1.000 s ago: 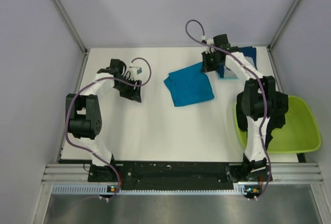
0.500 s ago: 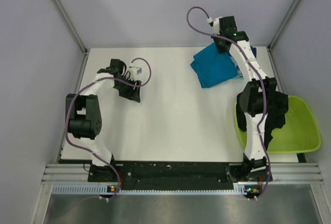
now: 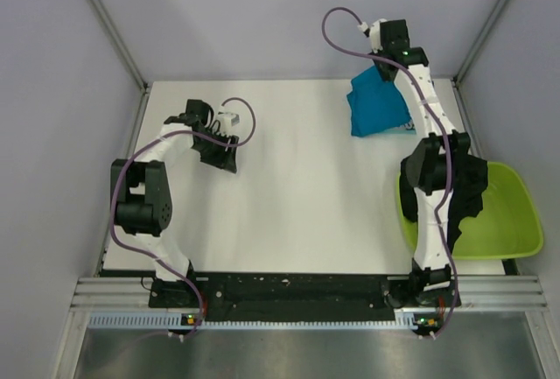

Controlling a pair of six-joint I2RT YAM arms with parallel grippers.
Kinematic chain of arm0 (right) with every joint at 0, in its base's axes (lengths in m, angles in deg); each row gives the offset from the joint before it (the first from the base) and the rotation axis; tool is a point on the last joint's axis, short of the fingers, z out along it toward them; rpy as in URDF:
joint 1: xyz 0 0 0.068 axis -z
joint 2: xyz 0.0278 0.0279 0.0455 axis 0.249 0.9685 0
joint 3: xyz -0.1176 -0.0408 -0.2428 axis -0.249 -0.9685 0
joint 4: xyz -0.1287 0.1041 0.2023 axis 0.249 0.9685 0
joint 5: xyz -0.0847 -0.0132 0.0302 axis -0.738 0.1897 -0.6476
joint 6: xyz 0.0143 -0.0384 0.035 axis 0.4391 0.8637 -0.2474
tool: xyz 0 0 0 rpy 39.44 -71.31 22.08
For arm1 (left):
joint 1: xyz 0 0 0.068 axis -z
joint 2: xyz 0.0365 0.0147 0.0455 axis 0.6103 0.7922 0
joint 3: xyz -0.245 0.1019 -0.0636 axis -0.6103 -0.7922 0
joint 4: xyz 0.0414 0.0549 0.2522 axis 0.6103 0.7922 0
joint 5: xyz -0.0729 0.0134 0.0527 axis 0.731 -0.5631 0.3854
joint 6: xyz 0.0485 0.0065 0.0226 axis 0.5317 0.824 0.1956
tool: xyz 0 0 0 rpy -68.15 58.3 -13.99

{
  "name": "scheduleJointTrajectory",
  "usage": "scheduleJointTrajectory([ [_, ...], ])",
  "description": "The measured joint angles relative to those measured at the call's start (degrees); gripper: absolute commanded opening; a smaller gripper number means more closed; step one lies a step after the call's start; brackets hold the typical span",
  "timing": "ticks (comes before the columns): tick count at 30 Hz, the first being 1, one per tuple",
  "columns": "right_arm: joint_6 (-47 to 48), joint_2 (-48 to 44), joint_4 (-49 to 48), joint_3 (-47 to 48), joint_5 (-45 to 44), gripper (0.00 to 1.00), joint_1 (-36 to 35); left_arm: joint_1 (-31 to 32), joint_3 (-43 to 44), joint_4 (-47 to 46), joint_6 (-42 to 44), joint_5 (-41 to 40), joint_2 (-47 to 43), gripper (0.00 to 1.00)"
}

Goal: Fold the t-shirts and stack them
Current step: Put the neatly folded tshirt into the corner of the board with the right arm

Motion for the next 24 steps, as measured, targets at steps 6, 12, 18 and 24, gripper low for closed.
scheduleJointTrajectory([
  [6,3.0,-1.4,0.2,0.0,-0.4,0.00,0.0,0.0,0.0,-0.3,0.2,-0.5,-0.4,0.59],
  [12,5.6,-4.3,0.1,0.0,-1.1,0.00,0.0,0.0,0.0,-0.5,0.2,-1.0,-0.5,0.59],
  [18,7.5,-5.7,-0.4,0.0,-1.5,0.00,1.1,0.0,0.0,-0.7,0.4,-1.5,-0.6,0.59],
  [24,10.1,-5.7,-1.7,-1.1,-0.8,0.00,4.1,0.0,0.0,-0.7,1.0,-1.9,-0.9,0.59],
])
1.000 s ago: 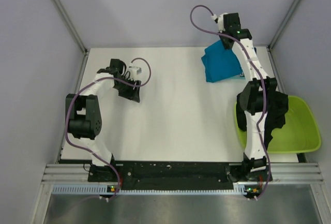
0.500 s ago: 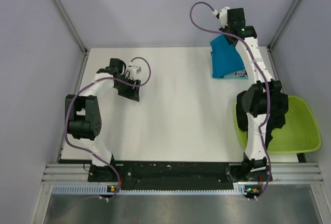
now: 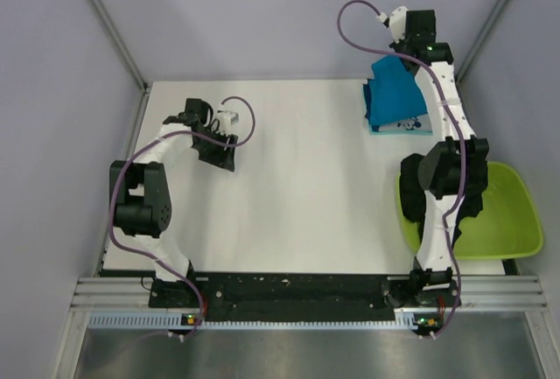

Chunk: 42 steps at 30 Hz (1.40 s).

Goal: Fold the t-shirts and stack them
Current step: Put the neatly folded tshirt into the corner of the board with the right arm, then smooth out wrinkles on the folded tshirt

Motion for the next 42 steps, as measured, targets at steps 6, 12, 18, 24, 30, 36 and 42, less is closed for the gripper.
scheduleJointTrajectory([
  [6,3.4,1.9,-4.3,-1.0,0.9,0.00,3.1,0.0,0.0,0.1,0.4,-0.7,0.0,0.59],
  [12,4.5,6.8,-8.0,-1.0,2.1,0.00,6.0,0.0,0.0,0.1,0.5,-1.5,0.0,0.59],
  [18,3.5,11.1,-12.9,-1.0,0.0,0.72,8.1,0.0,0.1,0.2,0.5,-1.9,0.0,0.59],
  [24,1.3,12.1,-18.3,-1.0,-7.8,0.79,9.4,0.0,0.2,0.5,0.7,-2.2,0.0,0.59],
  [30,-4.0,9.1,-18.1,-4.1,-2.9,0.73,9.7,0.0,0.2,0.6,0.9,-2.3,0.0,0.59],
  [36,-15.3,3.8,-16.5,-7.6,12.9,0.45,8.5,0.0,0.2,0.5,0.9,-2.2,0.0,0.59],
  [42,-27.4,8.6,-17.1,-1.9,18.3,0.45,6.2,0.0,0.2,0.5,1.3,-1.6,-0.1,0.59],
])
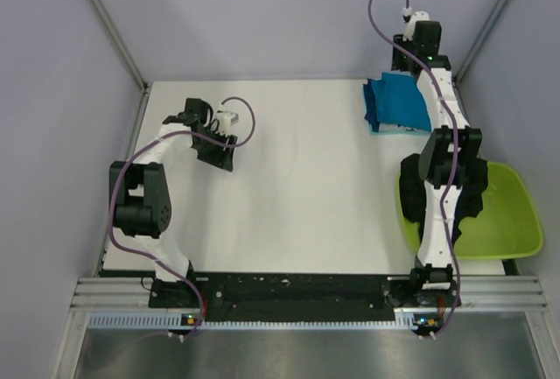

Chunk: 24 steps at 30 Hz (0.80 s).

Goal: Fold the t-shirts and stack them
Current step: Smooth out wrinkles on the folded tshirt

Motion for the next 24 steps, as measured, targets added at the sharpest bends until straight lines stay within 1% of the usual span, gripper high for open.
scheduleJointTrajectory([
  [2,-2.6,2.7,-0.6,1.1,0.0,0.45,-0.7,0.0,-0.1,0.0,0.3,0.1,-0.2,0.59],
  [4,-4.6,5.4,-0.8,1.3,0.0,0.40,-1.6,0.0,-0.2,-0.1,0.6,0.2,-0.4,0.59],
  [6,-6.3,8.0,-0.7,1.4,-0.1,0.32,-2.3,0.0,-0.3,-0.2,0.7,0.4,-0.5,0.59],
  [9,-7.8,10.8,-0.5,1.4,-0.1,0.13,-2.9,0.0,-0.5,-0.1,0.8,0.6,-0.5,0.59],
  [11,-8.1,11.7,-0.1,1.2,-0.3,0.05,-3.2,0.0,-0.5,-0.2,0.9,0.7,-0.5,0.59],
  [13,-8.2,11.7,-0.2,1.0,-0.9,0.01,-3.4,0.0,-0.5,-0.2,0.9,0.8,-0.5,0.59],
  [22,-6.5,11.6,-2.1,-1.0,-1.7,0.00,-3.8,0.0,-0.5,-0.1,0.9,0.8,-0.5,0.59],
  [24,-6.3,11.0,-2.2,-2.2,-1.7,0.05,-3.9,0.0,-0.5,-0.1,1.0,0.8,-0.5,0.59],
])
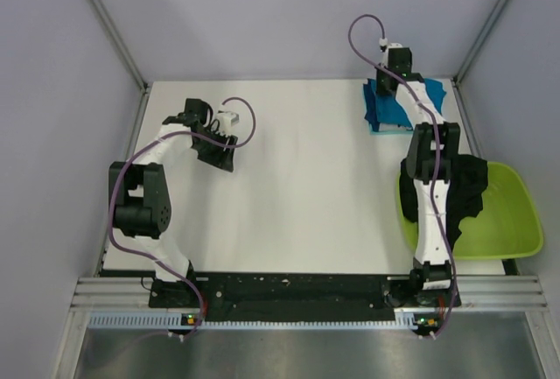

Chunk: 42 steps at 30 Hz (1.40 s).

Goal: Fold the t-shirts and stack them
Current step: Smooth out wrinkles on the folded tshirt

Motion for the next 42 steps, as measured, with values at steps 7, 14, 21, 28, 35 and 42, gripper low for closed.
scheduleJointTrajectory([
  [7,1.9,-10.6,-0.4,-12.6,5.2,0.49,-0.3,0.0,0.0,-0.5,1.1,0.1,0.0,0.59],
  [14,1.9,-40.5,-11.6,-43.3,13.7,0.93,-1.2,0.0,-7.9,-9.4,1.4,2.2,-5.1,0.63],
  [21,-0.2,-66.1,-28.6,-72.0,16.1,0.94,-1.5,0.0,-27.3,-34.1,-1.6,0.8,-16.2,0.68],
  [28,-0.6,-74.6,-34.1,-92.7,11.7,0.94,-1.5,0.0,-44.5,-60.0,-6.8,-2.0,-20.1,0.72],
  [35,-0.1,-88.4,-41.7,-111.5,4.5,0.94,-1.6,-0.4,-49.7,-73.5,-9.9,-7.7,-23.5,0.72],
  [42,-0.7,-93.4,-53.1,-119.3,0.2,0.94,-1.6,-0.9,-56.1,-88.6,-11.6,-12.4,-23.2,0.84],
])
